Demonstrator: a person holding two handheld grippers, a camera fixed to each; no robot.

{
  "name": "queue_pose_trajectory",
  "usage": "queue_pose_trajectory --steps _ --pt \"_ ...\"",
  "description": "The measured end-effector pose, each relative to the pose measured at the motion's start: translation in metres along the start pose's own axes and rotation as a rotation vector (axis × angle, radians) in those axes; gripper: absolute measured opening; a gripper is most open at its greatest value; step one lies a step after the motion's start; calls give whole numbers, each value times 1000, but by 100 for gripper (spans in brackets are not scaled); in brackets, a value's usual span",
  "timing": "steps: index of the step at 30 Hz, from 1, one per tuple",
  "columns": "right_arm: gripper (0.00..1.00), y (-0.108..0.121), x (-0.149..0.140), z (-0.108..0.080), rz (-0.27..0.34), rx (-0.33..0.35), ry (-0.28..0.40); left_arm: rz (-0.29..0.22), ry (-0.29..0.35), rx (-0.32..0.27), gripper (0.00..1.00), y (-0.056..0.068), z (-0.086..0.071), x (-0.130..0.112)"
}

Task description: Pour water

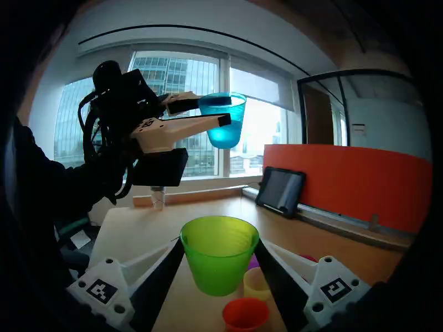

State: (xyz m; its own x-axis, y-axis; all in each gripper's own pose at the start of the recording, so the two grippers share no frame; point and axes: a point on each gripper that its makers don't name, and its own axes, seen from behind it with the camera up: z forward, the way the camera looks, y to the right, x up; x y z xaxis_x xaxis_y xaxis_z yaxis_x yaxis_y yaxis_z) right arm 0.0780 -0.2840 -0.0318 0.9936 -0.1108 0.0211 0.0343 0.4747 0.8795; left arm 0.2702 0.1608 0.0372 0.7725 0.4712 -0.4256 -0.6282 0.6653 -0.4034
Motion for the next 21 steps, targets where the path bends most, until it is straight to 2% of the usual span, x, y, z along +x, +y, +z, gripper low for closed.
queue_pose_trajectory --steps 9,21 --pt "91 -7 -1 6 2 19 2 126 16 13 87 2 -3 12" --pt "91 -11 -2 10 2 34 2 230 23 13 87 5 -3 18"
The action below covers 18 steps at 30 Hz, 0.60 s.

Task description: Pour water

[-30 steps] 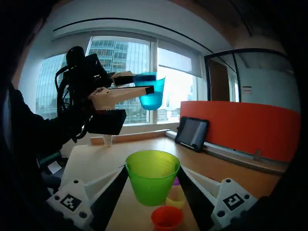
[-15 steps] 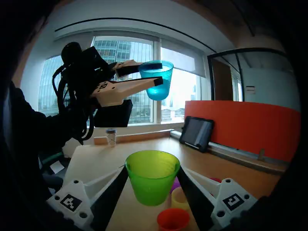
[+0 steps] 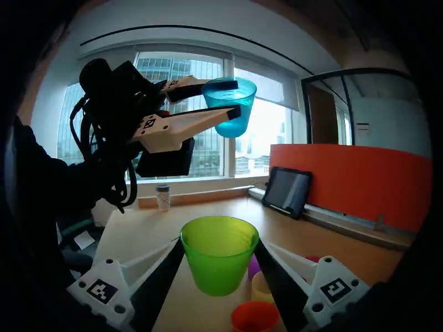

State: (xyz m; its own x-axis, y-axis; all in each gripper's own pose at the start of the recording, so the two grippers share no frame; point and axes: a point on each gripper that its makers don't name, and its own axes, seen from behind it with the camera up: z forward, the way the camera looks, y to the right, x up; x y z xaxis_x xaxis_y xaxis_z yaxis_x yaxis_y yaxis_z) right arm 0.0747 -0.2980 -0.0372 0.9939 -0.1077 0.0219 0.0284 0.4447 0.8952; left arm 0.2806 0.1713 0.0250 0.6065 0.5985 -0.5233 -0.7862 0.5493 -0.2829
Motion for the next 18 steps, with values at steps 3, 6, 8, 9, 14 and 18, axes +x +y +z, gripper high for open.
queue_pose_trajectory --steps 3,6,8,9,14,18 --pt "91 0 0 0 0 2 -1 22 4 3 87 -1 0 1" --pt "91 0 0 -1 -1 1 -1 43 7 6 87 -2 0 3" --pt "91 1 0 -1 0 1 1 57 9 8 87 -3 0 4" --pt "91 1 0 -1 1 0 1 65 10 8 87 -4 0 4" --pt "91 2 -1 0 0 -1 1 106 17 7 87 -4 1 7" --pt "91 2 -3 1 0 -2 -1 138 25 6 87 -2 2 11"
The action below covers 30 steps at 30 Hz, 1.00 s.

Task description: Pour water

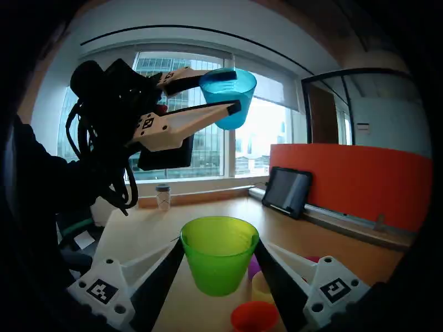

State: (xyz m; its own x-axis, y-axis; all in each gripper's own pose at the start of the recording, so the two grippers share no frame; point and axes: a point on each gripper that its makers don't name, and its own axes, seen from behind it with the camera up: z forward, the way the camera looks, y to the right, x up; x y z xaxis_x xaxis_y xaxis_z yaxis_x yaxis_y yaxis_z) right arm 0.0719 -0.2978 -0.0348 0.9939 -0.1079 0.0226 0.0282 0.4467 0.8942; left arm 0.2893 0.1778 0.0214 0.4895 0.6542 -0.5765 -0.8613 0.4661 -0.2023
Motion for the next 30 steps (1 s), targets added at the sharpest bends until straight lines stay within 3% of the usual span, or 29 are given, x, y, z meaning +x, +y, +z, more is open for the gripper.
queue_pose_trajectory --steps 9,30 --pt "91 1 -1 1 1 -2 -2 69 6 5 87 0 4 5" --pt "91 4 0 -2 -4 -9 -4 158 16 10 87 0 5 13"
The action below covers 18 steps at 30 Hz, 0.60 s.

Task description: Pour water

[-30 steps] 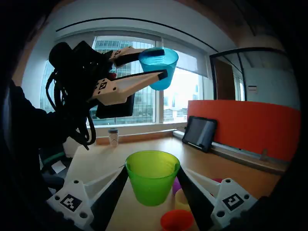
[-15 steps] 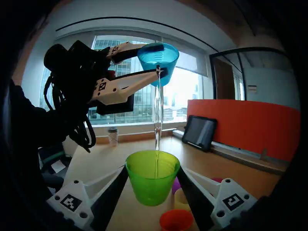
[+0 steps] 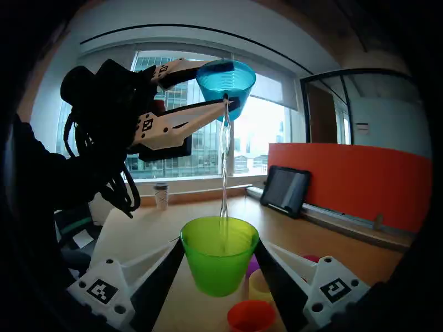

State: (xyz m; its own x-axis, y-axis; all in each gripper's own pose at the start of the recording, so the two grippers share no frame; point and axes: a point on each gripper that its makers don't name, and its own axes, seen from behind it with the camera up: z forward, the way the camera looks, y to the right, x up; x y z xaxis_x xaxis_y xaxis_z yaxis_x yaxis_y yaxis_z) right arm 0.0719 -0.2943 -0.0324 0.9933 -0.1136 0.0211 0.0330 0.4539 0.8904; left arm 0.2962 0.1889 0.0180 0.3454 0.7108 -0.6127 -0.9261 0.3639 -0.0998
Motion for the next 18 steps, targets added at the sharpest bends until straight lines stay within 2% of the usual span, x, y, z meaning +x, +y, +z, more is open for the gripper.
queue_pose_trajectory --steps 18 --pt "91 1 1 0 -5 -1 6 81 9 -4 87 -2 3 6"
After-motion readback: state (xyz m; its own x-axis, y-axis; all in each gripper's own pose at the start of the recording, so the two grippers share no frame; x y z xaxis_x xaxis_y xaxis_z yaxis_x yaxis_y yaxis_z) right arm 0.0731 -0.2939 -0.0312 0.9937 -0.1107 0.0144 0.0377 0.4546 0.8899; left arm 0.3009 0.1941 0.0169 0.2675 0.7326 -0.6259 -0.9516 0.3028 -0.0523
